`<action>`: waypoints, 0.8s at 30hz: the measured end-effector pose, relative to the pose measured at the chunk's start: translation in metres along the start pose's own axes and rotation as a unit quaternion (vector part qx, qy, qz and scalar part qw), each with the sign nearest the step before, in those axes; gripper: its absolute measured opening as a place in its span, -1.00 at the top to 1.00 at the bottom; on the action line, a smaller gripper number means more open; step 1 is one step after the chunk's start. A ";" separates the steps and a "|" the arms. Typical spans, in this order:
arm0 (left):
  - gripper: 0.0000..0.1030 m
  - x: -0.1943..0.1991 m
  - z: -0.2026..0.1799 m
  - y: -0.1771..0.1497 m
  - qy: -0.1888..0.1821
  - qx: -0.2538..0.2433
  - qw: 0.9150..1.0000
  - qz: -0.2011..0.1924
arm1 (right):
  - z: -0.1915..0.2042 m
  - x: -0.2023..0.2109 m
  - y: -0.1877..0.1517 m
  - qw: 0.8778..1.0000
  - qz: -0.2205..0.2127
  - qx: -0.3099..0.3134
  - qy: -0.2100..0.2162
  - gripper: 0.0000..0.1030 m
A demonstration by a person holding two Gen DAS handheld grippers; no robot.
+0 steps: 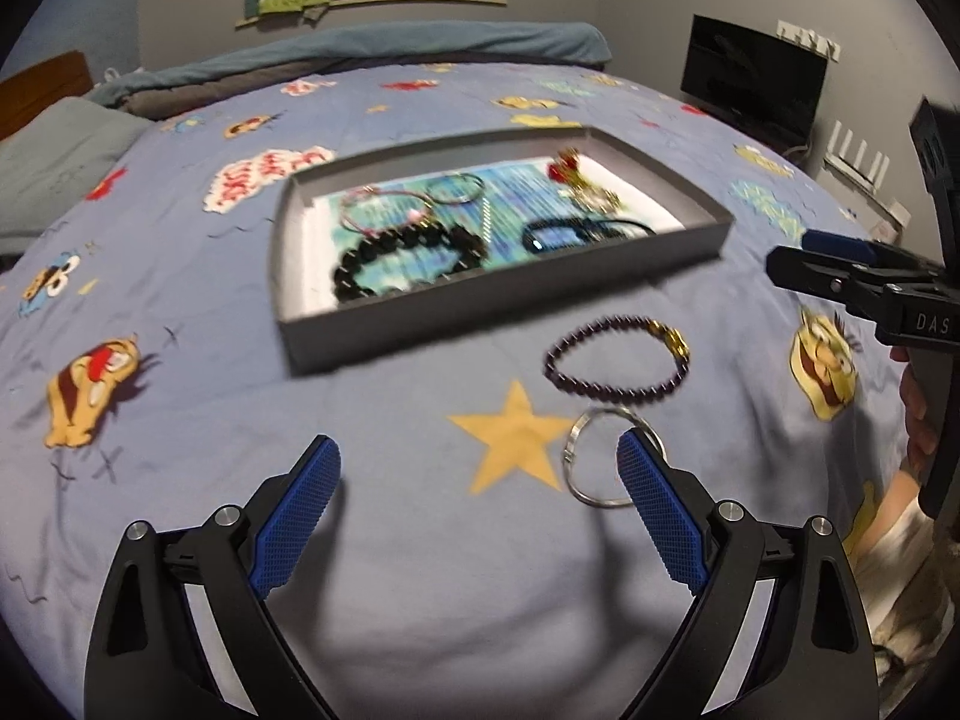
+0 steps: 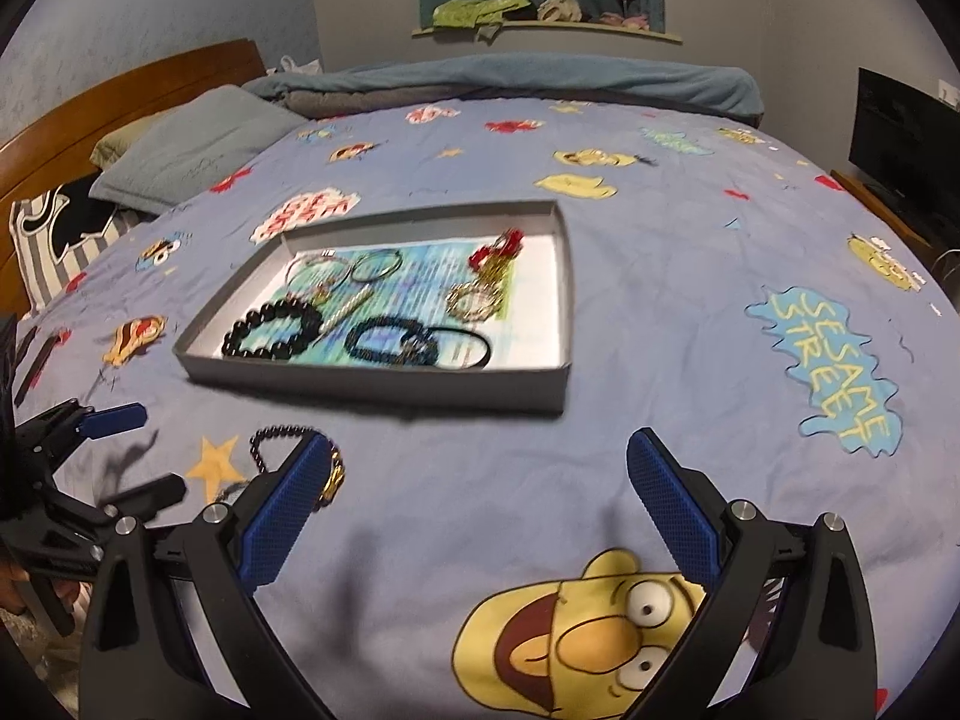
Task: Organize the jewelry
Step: 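Withdraw both open tools from the tray back toward the remaining jewelry, then close the left tool on the silver bangle while the right tool grasps the dark red bead bracelet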
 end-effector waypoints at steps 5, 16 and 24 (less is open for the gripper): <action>-0.81 -0.005 -0.009 -0.007 -0.003 -0.002 1.000 0.001 | 0.006 -0.006 -0.009 1.000 0.010 0.002 0.006 -0.89; -0.30 -0.010 -0.020 -0.013 -0.010 -0.025 1.000 0.000 | 0.019 -0.015 -0.019 0.999 0.021 0.007 0.025 -0.89; 0.32 -0.008 -0.027 -0.011 -0.035 -0.039 0.999 -0.012 | 0.036 -0.021 -0.020 0.998 0.026 0.028 0.050 -0.68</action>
Point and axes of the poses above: each gripper's, at about its wrist camera, not at the fingertips, and x roughly against the way its jaws point, z to its left, y to its top, the point moved 3 cm from there along -x, roughly the way its jaws point, and after that the axes turned 8 degrees about -z, right-handed, at the moved point
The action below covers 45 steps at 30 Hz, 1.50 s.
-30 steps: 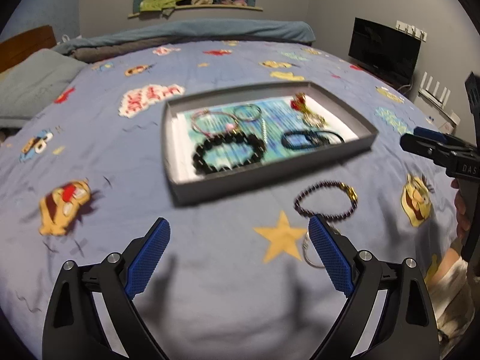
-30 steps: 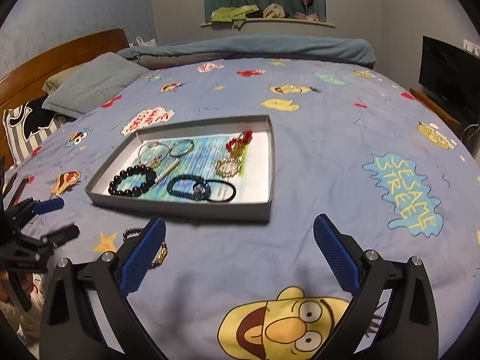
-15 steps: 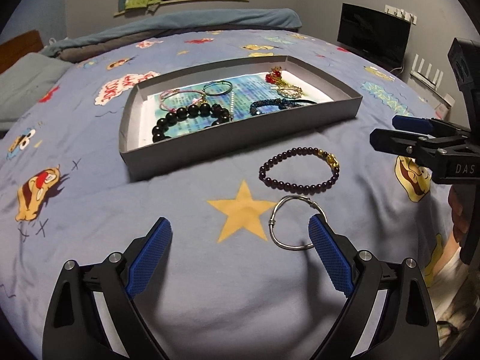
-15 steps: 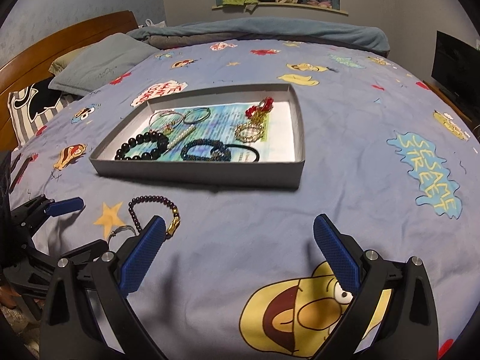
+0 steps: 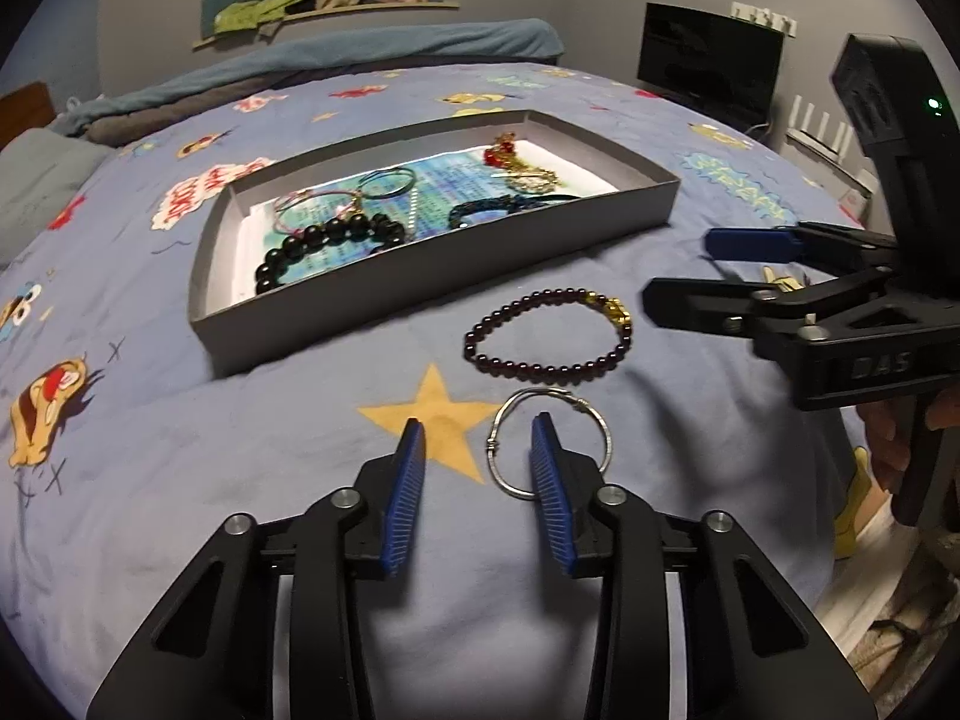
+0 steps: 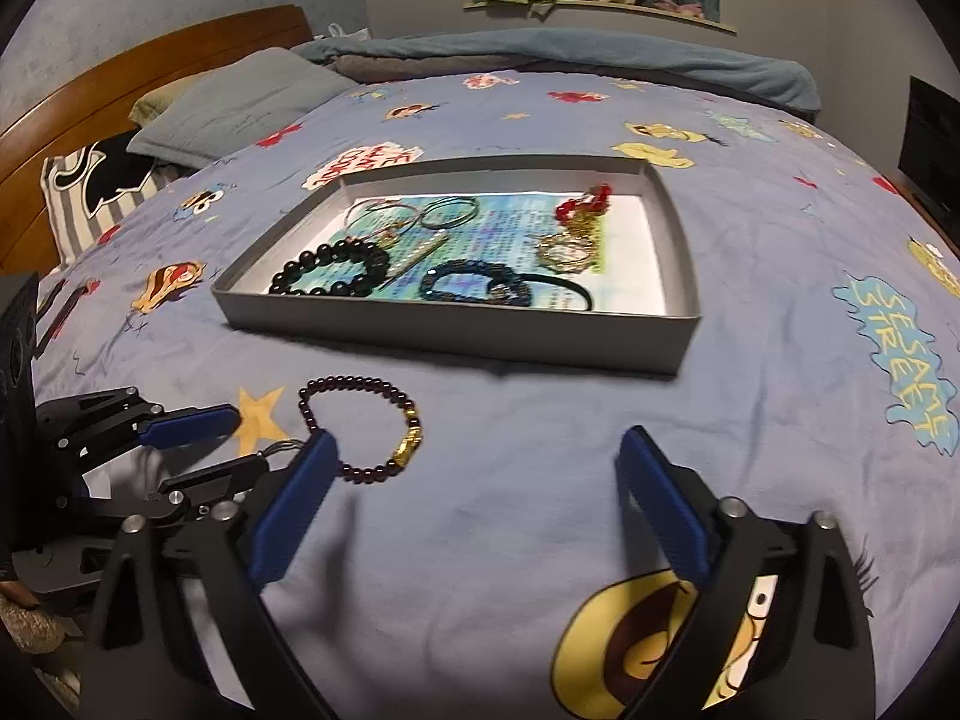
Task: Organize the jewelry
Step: 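Close the left tool on the silver bangle while the right tool grasps the dark red bead bracelet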
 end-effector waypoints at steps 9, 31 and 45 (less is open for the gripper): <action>0.60 -0.009 -0.007 -0.005 -0.016 -0.018 1.000 0.011 | 0.012 -0.013 -0.002 1.000 0.013 0.018 0.017 0.09; 0.69 -0.023 -0.002 -0.009 -0.018 -0.007 1.000 0.020 | 0.021 -0.035 -0.001 0.999 0.029 0.027 0.032 0.54; 0.90 -0.006 0.002 0.000 -0.023 -0.003 1.000 0.000 | 0.024 -0.012 0.007 0.998 -0.005 0.029 0.048 0.87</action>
Point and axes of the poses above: each gripper's, at about its wrist camera, not at the fingertips, and x roughly against the way its jaws point, z to its left, y to its top, the point moved 3 cm from there along -x, roughly the way its jaws point, and after that the axes turned 8 degrees about -z, right-handed, at the moved point
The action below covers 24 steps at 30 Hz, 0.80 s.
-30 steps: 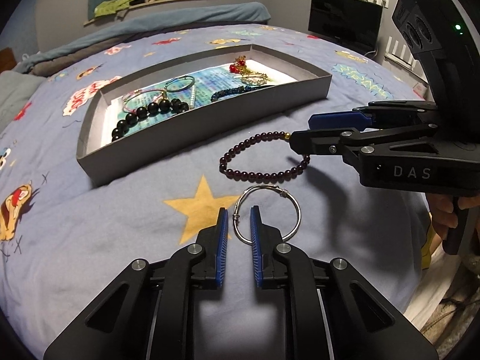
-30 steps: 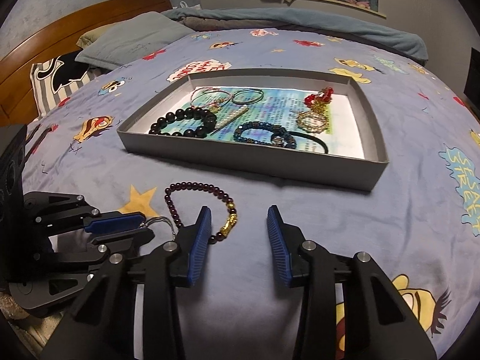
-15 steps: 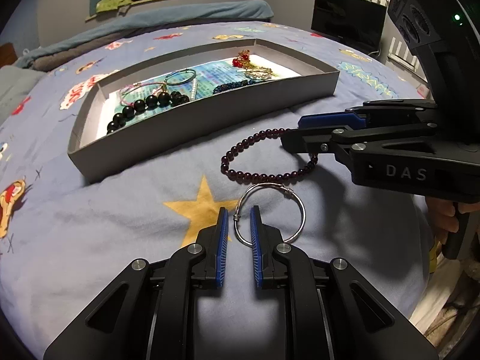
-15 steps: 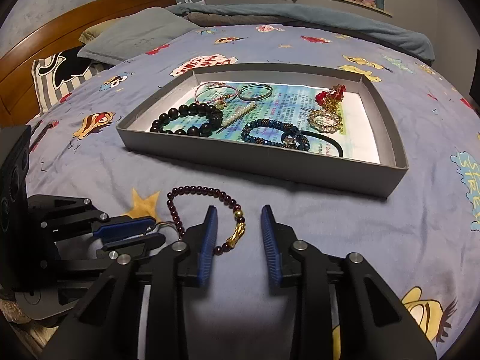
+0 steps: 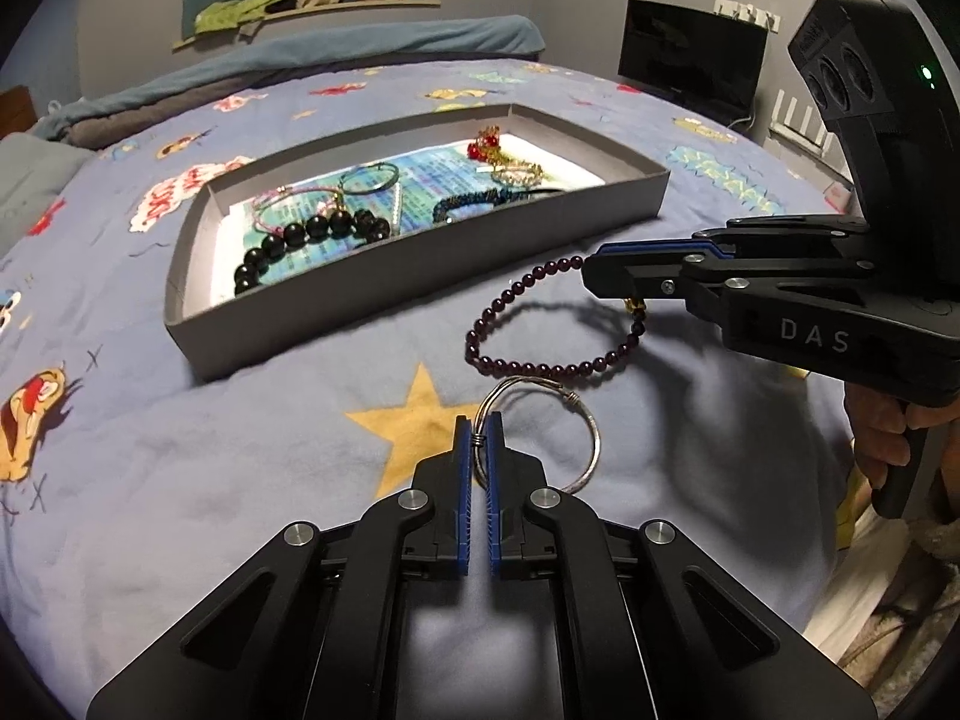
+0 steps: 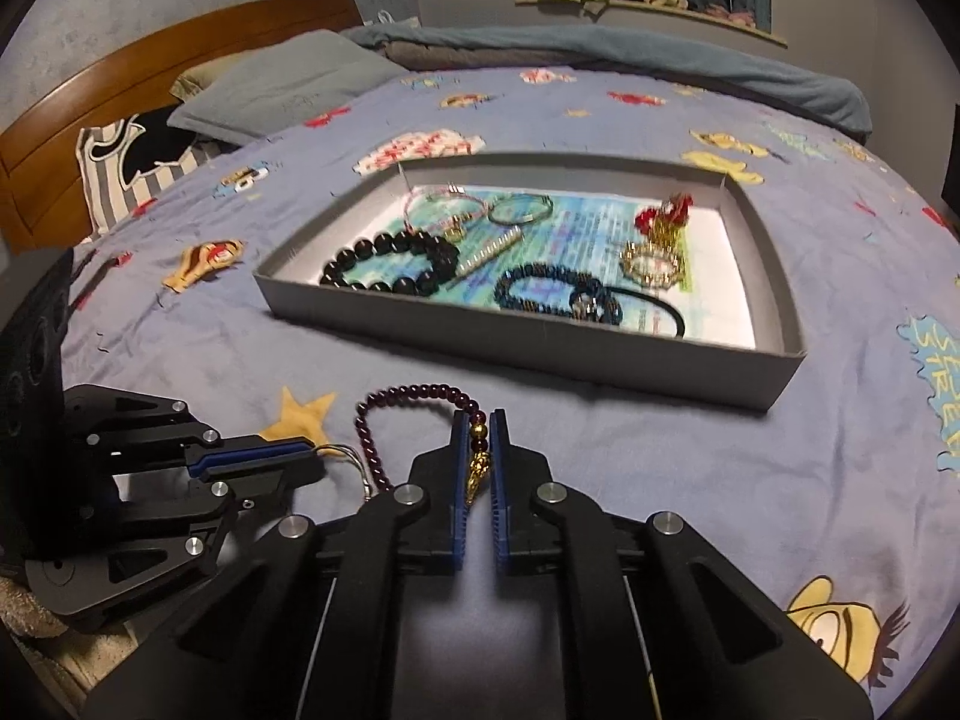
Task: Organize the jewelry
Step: 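Close the left tool on the silver bangle while the right tool grasps the dark red bead bracelet, then carry the silver bangle with the left tool into the tray while the right tool carries the red bracelet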
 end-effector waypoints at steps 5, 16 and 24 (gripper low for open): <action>0.91 0.015 0.001 0.009 0.001 0.000 1.000 -0.018 | 0.000 0.018 0.011 1.000 -0.028 0.008 -0.007 0.87; 0.91 0.039 0.025 0.045 0.033 -0.012 0.998 -0.061 | -0.017 0.051 0.053 0.996 -0.087 0.016 -0.026 0.88; 0.91 0.023 0.042 0.088 0.027 -0.007 0.997 -0.070 | -0.044 0.036 0.087 0.994 -0.102 -0.009 -0.033 0.88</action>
Point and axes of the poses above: each gripper's, at about its wrist camera, not at the fingertips, and x roughly against the way its jaws point, z to its left, y to its top, the point moved 3 cm from there along -x, roughly the way its jaws point, and after that the axes turned 8 degrees about -z, right-handed, at the moved point
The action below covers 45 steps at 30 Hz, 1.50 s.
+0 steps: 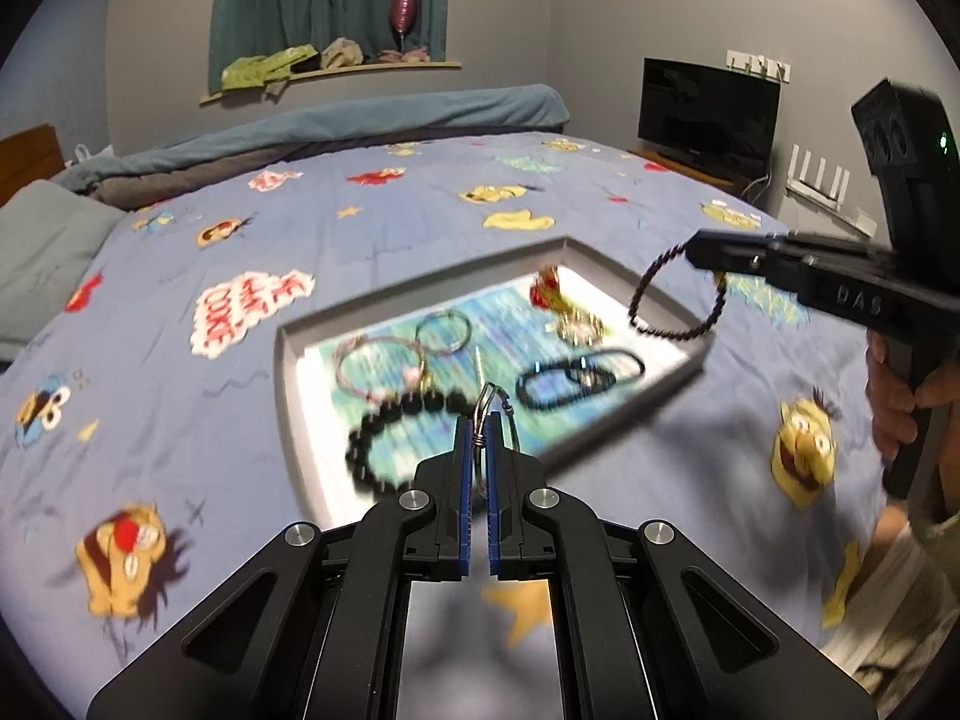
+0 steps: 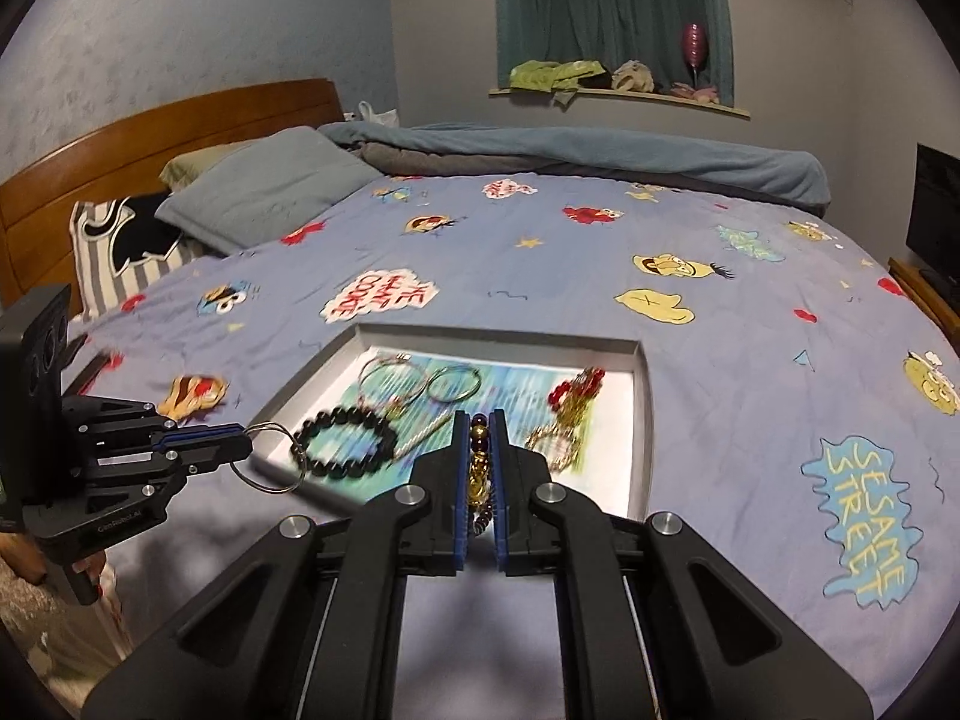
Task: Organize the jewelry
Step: 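Carry the silver bangle with the left tool into the tray while the right tool carries the red bracelet, then open the left tool over the tray while the right tool releases the red bead bracelet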
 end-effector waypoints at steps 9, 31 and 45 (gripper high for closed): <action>0.91 -0.062 0.000 0.033 -0.023 0.009 0.999 0.021 | -0.010 -0.052 0.013 1.000 0.012 0.003 0.000 0.88; 0.90 -0.157 0.017 0.028 0.007 0.049 0.992 0.119 | -0.033 -0.132 -0.012 0.994 0.094 -0.028 -0.037 0.88; 0.63 -0.166 0.020 0.020 0.029 0.048 0.990 0.127 | -0.041 -0.134 -0.018 0.993 0.098 -0.040 -0.042 0.66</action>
Point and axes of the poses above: each gripper's, at about its wrist camera, not at the fingertips, and x roughly against the way its jaws point, z to its left, y to its top, the point moved 3 cm from there along -x, roughly the way its jaws point, and after that the axes turned 8 degrees about -z, right-handed, at the moved point
